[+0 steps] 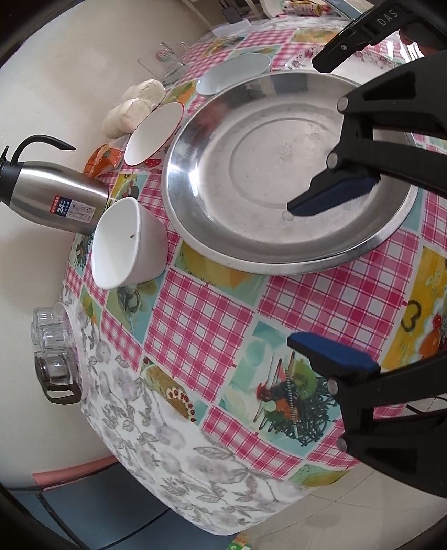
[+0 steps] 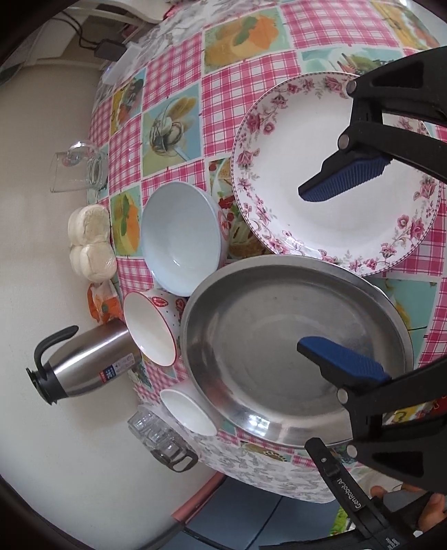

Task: Organize plates and bowls
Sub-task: 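Move the right gripper toward the floral-rimmed white plate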

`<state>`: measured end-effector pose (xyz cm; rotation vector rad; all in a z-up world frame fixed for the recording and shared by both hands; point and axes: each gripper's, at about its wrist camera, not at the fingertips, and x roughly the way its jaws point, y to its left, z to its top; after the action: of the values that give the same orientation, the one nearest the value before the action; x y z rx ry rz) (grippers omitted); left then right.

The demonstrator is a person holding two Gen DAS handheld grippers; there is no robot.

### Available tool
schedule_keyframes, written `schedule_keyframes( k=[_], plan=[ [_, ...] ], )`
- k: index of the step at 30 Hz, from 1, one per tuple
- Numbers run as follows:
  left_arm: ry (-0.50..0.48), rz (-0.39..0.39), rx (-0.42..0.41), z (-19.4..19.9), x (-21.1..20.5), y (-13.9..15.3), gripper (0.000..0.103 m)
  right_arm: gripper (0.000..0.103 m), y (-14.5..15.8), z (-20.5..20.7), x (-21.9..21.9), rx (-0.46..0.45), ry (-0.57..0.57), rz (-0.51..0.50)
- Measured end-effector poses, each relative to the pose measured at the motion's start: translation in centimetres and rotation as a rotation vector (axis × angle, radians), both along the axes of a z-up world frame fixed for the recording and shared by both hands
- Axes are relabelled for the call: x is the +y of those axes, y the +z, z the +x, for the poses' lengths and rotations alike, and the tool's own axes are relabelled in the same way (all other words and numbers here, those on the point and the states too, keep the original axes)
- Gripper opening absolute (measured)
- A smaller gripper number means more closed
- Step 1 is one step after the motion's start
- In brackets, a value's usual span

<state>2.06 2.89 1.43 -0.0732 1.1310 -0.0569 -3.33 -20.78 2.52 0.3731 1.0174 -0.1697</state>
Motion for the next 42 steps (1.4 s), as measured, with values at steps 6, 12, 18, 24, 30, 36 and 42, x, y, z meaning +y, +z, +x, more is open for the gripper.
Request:
schedule_keyframes(
  k=[6, 12, 18, 24, 30, 36, 42],
  plan=[
    [-0.024, 0.039, -0.052, -0.2, -0.8, 0.4, 0.087, 0.102, 0.0, 0.0, 0.1, -0.009, 0.004, -0.036],
    [-0.028, 0.05, -0.112, -0.6, -1.5, 1.1, 0.097, 0.103, 0.2, -0.1, -0.2, -0.022, 0.004, -0.056],
    [-0.057, 0.012, -0.204, -1.4, -2.5, 2.3, 0.098, 0.103, 1.0, -0.7, -1.1, -0.081, -0.017, -0.067],
    [-0.113, -0.031, -0.323, -2.8, -4.5, 4.0, 0.099, 0.103, 2.1, -1.8, -3.3, -0.151, -0.096, -0.083],
    [-0.231, -0.106, -0.339, -4.2, -7.2, 4.8, 0.099, 0.103, 2.8, -3.2, -6.1, -0.18, -0.174, -0.087],
    [-0.324, -0.122, -0.325, -6.1, -10.1, 5.3, 0.099, 0.103, 3.1, -5.5, -10.2, -0.201, -0.299, -0.094],
    [-0.402, -0.116, -0.274, -7.6, -13.1, 4.6, 0.098, 0.103, 1.8, -7.9, -13.9, -0.183, -0.426, -0.026]
  ],
)
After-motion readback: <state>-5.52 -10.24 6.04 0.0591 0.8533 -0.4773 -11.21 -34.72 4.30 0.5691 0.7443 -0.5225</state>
